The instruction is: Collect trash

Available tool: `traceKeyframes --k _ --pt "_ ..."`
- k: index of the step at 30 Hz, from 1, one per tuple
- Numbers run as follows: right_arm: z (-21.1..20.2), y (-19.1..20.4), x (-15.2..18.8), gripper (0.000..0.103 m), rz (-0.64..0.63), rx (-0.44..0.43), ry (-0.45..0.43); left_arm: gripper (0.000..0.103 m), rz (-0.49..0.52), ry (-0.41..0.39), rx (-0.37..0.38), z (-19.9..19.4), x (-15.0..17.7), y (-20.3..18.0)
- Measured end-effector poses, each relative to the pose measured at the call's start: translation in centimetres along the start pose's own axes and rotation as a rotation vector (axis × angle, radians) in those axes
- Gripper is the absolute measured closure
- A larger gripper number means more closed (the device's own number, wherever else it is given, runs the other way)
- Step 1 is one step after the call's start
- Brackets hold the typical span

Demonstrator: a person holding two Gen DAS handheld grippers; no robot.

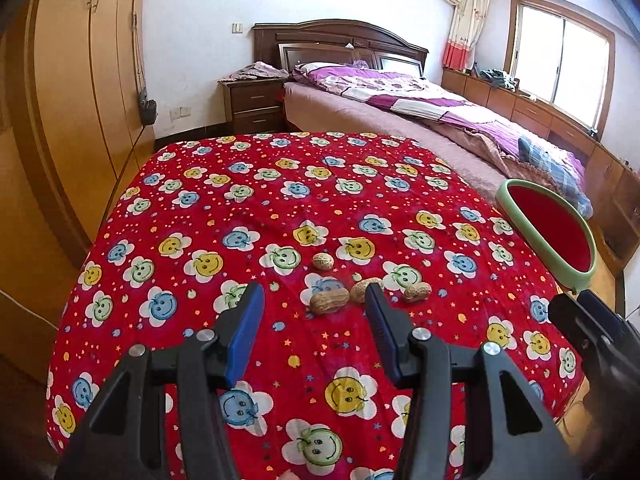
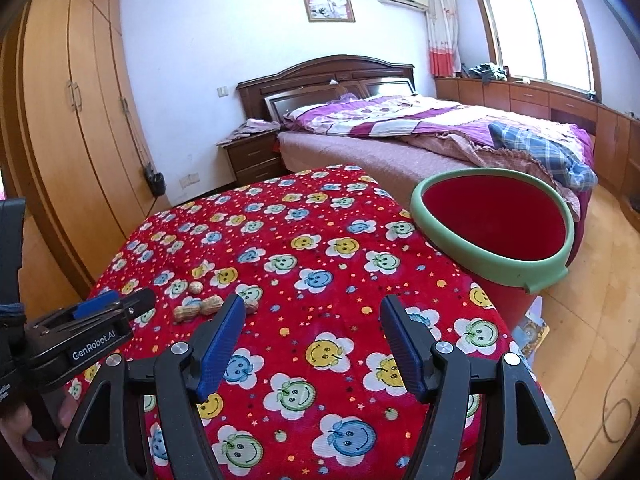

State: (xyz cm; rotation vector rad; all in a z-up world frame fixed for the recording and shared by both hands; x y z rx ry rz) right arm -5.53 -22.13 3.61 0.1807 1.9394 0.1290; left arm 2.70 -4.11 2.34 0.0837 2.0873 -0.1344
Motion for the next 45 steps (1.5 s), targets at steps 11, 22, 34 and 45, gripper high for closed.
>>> traceKeyframes --k 11,22,34,45 --pt "0.34 -0.2 0.25 0.032 0.011 0.002 0.018 0.051 -0.007 0.0 -0.004 -0.06 0.05 0.15" --pt "0.4 -0.32 0.37 0.032 0.015 0.001 0.024 0.051 -0.007 -0.003 -0.008 -0.11 0.01 0.28" --pt "0.43 -0.33 0.38 0.032 0.015 0.001 0.027 0.051 -0.009 -0.003 -0.014 -0.17 0.07 0.35" --pt "0.41 -0.32 0.35 0.032 0.015 0.0 0.028 0.051 -0.011 -0.004 -0.016 -0.22 0.07 0.37"
Point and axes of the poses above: each gripper's, at about its wrist camera, not at the fingertips, and z roughly the way its jaws point, y to its left, x to its underside, the point moved 3 cm from there along z, roughly the way its jaws point, and after that the axes turned 11 degrees about -y, right-handed, at the moved point
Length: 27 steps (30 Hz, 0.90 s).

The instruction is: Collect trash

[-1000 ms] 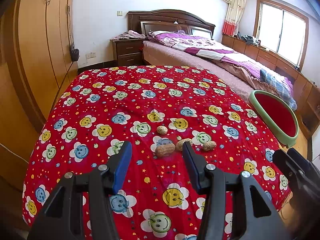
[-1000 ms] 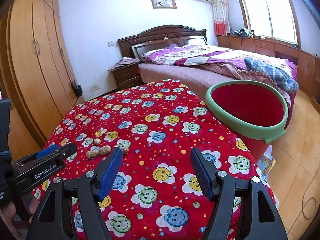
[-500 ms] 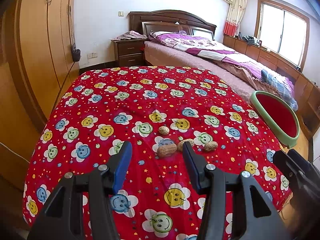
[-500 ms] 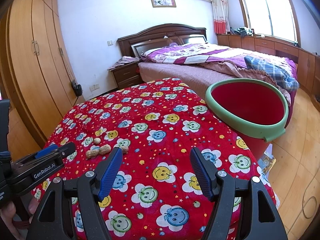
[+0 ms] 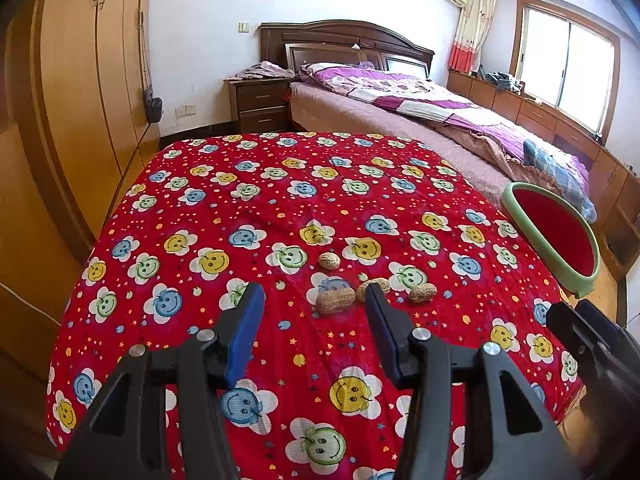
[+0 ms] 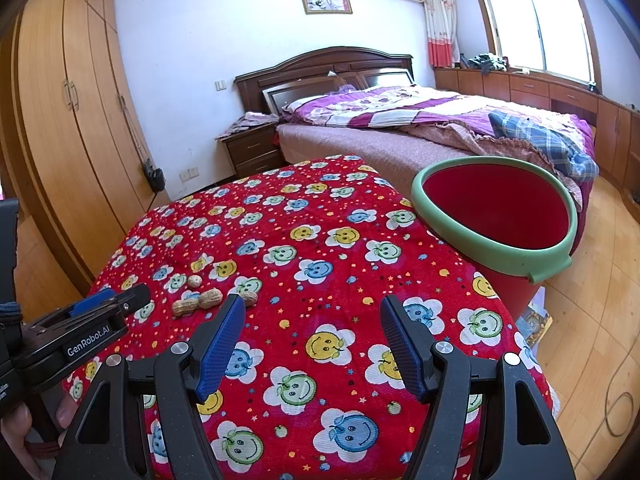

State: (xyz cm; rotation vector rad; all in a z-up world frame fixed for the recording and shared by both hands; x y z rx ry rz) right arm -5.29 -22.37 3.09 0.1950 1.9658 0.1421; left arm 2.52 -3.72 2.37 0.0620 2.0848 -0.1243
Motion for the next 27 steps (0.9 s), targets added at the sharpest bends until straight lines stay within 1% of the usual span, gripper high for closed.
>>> traceKeyframes --k 27 --pt "0.05 0.2 0.22 0.032 0.0 -0.004 0.006 0.051 -0.001 0.003 -0.003 -0.07 0.06 0.05"
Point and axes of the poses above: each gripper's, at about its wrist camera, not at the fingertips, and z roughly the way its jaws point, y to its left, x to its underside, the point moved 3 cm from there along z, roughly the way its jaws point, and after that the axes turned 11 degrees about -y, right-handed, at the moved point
